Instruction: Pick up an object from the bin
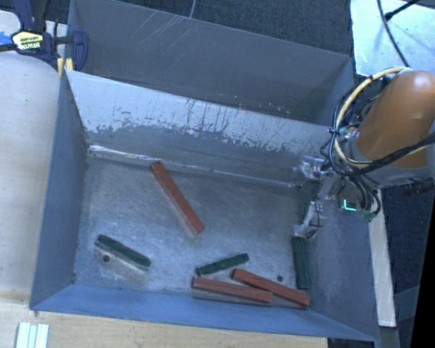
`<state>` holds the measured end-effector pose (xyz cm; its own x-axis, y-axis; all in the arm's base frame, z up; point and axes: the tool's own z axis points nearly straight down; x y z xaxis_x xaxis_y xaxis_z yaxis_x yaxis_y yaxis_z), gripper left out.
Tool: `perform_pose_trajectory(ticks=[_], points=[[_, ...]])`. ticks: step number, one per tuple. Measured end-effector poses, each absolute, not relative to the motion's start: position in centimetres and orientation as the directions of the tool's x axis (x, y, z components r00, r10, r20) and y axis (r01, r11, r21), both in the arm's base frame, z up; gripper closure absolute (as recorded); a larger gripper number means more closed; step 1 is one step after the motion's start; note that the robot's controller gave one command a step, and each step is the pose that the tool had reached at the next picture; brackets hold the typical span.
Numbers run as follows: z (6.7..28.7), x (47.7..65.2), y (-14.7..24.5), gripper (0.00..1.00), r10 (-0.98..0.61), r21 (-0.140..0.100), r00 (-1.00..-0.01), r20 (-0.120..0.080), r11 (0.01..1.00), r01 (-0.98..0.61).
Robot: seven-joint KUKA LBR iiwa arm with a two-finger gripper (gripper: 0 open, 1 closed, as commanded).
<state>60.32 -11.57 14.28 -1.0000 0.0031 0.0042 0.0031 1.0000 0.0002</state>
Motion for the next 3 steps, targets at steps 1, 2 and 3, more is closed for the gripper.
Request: perform_pose_trajectory(ticks=[1,2,3], points=[[17.5,57.1,-5.2,0.0,0.162,0.001,-0.987,-0.002,0.987,0.162],[9.8,55.5,-1.3,0.0,-0.012,0.001,-1.0,0.005,1.0,-0.012],[7.0,50.3,-1.1,0.0,-0.287,0.0,-0.958,-0.001,0.958,-0.287]])
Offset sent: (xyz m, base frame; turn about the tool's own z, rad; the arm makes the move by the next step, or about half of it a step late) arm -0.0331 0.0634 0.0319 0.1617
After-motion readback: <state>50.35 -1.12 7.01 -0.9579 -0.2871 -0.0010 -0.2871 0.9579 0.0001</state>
